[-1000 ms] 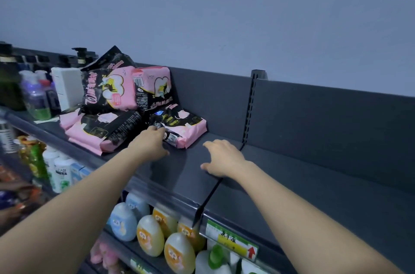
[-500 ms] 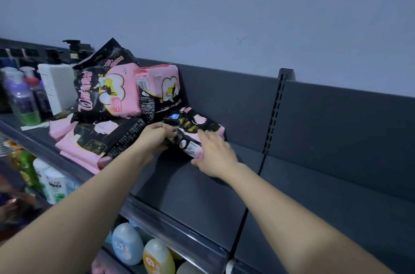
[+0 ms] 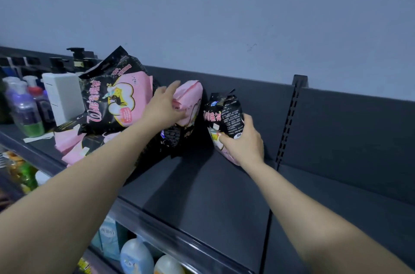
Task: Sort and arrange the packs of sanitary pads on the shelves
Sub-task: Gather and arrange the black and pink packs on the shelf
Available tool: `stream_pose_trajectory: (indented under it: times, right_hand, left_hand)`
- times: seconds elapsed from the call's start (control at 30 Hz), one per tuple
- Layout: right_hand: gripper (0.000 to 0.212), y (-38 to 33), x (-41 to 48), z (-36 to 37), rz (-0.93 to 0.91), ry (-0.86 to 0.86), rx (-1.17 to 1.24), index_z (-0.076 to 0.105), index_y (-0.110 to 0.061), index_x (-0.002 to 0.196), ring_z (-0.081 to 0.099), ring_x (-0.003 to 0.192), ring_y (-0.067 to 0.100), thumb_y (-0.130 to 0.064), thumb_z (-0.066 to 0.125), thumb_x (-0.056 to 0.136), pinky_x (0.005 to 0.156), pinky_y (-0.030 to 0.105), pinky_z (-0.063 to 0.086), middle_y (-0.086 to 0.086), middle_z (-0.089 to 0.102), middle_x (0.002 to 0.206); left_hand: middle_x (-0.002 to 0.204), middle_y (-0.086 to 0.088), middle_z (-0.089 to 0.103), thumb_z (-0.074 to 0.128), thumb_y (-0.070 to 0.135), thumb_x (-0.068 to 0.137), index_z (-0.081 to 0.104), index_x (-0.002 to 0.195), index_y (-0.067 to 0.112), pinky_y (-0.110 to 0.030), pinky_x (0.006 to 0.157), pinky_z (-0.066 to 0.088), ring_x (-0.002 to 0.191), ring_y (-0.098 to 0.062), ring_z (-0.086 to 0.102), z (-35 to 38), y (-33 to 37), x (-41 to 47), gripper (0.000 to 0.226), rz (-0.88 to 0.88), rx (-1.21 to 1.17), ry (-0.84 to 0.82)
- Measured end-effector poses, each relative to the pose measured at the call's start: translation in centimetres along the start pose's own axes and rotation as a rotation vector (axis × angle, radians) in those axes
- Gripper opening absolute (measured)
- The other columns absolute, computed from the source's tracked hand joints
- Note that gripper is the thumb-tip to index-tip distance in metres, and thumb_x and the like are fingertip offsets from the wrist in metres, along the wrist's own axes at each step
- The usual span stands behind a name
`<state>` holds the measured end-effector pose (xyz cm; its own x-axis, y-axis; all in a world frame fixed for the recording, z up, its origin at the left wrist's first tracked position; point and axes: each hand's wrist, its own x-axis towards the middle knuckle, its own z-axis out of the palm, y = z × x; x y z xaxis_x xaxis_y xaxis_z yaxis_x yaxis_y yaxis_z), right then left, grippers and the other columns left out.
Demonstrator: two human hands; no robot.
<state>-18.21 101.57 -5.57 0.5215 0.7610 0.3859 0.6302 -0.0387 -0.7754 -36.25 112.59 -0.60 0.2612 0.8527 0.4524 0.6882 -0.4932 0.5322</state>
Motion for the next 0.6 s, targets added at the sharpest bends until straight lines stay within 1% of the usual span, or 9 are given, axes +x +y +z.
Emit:
stream_pose_trajectory:
  times: [0.07, 0.13, 0.2, 0.3, 0.37, 0.43, 0.5, 0.53, 0.6]
  right_hand:
    - [0.059, 0.3, 0.1, -0.4, 0.037, 0.011, 0.034, 0.047, -0.03, 0.122, 0.059, 0.093, 0.025, -0.036, 0.072, 0.07, 0.079, 0.035, 0.049, -0.004, 0.064, 0.105]
    - [0.051, 0.7, 0.5, -1.2, 0.091, 0.093, 0.057, 0.05, -0.029, 0.115, 0.058, 0.09, 0.025, -0.036, 0.072, 0.071, 0.073, 0.032, 0.043, -0.006, 0.061, 0.097]
    - [0.045, 1.4, 0.8, -2.3, 0.138, 0.227, 0.074, 0.051, -0.027, 0.11, 0.058, 0.091, 0.027, -0.036, 0.072, 0.072, 0.071, 0.03, 0.038, -0.004, 0.063, 0.097]
    - [0.039, 2.5, 0.8, -3.7, 0.142, 0.367, 0.091, 0.051, -0.025, 0.107, 0.059, 0.091, 0.028, -0.03, 0.069, 0.072, 0.07, 0.03, 0.037, -0.001, 0.066, 0.1]
    - [0.038, 2.9, 0.7, -4.2, 0.129, 0.374, 0.073, 0.051, -0.025, 0.107, 0.059, 0.092, 0.027, -0.026, 0.068, 0.073, 0.069, 0.03, 0.036, -0.002, 0.065, 0.102]
    - [0.041, 3.0, 0.5, -4.6, 0.111, 0.355, 0.047, 0.051, -0.026, 0.11, 0.059, 0.094, 0.025, -0.026, 0.069, 0.073, 0.07, 0.029, 0.035, -0.003, 0.065, 0.105]
    - [0.043, 3.2, 0.3, -4.9, 0.092, 0.337, 0.041, 0.051, -0.028, 0.112, 0.059, 0.096, 0.023, -0.026, 0.069, 0.073, 0.071, 0.029, 0.036, -0.005, 0.065, 0.107]
    - [0.043, 3.3, 0.2, -5.1, 0.086, 0.325, 0.043, 0.051, -0.029, 0.113, 0.059, 0.096, 0.022, -0.026, 0.068, 0.073, 0.072, 0.029, 0.037, -0.006, 0.064, 0.108]
    - [0.045, 3.5, -0.1, -5.5, 0.087, 0.304, 0.046, 0.051, -0.031, 0.114, 0.058, 0.097, 0.021, -0.025, 0.067, 0.073, 0.073, 0.029, 0.039, -0.007, 0.064, 0.109]
  left_hand:
    - [0.099, -0.003, 0.062, 0.069, 0.018, 0.081, 0.05, 0.127, 0.024, -0.033, 0.081, 0.047, 0.1, -0.026, 0.061, 1.3, 0.2, -0.5, 0.051, 0.016, 0.019, -0.081]
    - [0.088, -0.002, 0.059, 0.06, 0.008, 0.079, 0.053, 0.11, 0.018, -0.035, 0.068, 0.041, 0.088, -0.03, 0.059, 2.6, 0.2, -1.7, 0.033, 0.122, 0.052, 0.053]
    - [0.097, -0.005, 0.054, 0.065, 0.002, 0.072, 0.054, 0.099, 0.012, -0.037, 0.074, 0.04, 0.091, -0.029, 0.054, 4.1, -0.7, -3.0, 0.03, 0.325, 0.013, 0.062]
    - [0.112, -0.002, 0.044, 0.074, 0.012, 0.058, 0.058, 0.088, 0.015, -0.03, 0.091, 0.041, 0.105, -0.022, 0.044, 5.9, -2.0, -4.3, 0.034, 0.55, 0.041, -0.282]
    - [0.112, 0.004, 0.045, 0.075, 0.044, 0.055, 0.06, 0.075, 0.027, -0.02, 0.09, 0.04, 0.104, -0.012, 0.043, 6.5, -1.5, -4.9, 0.03, 0.501, 0.083, -0.521]
    - [0.1, 0.006, 0.057, 0.072, 0.053, 0.064, 0.06, 0.065, 0.026, -0.021, 0.082, 0.046, 0.093, -0.009, 0.054, 6.8, -0.3, -5.2, 0.029, 0.388, -0.08, -0.563]
    - [0.083, 0.006, 0.062, 0.071, 0.035, 0.08, 0.063, 0.073, 0.017, -0.028, 0.076, 0.046, 0.079, -0.011, 0.058, 7.0, 0.4, -5.1, 0.021, 0.249, -0.264, -0.381]
    - [0.086, 0.005, 0.063, 0.069, 0.029, 0.084, 0.065, 0.084, 0.017, -0.031, 0.078, 0.045, 0.084, -0.013, 0.06, 7.2, 0.4, -4.8, 0.013, 0.168, -0.219, -0.241]
    - [0.12, -0.004, 0.057, 0.068, 0.042, 0.083, 0.057, 0.12, 0.019, -0.039, 0.095, 0.04, 0.119, -0.023, 0.05, 7.3, 0.2, -4.7, 0.044, -0.063, 0.077, -0.104]
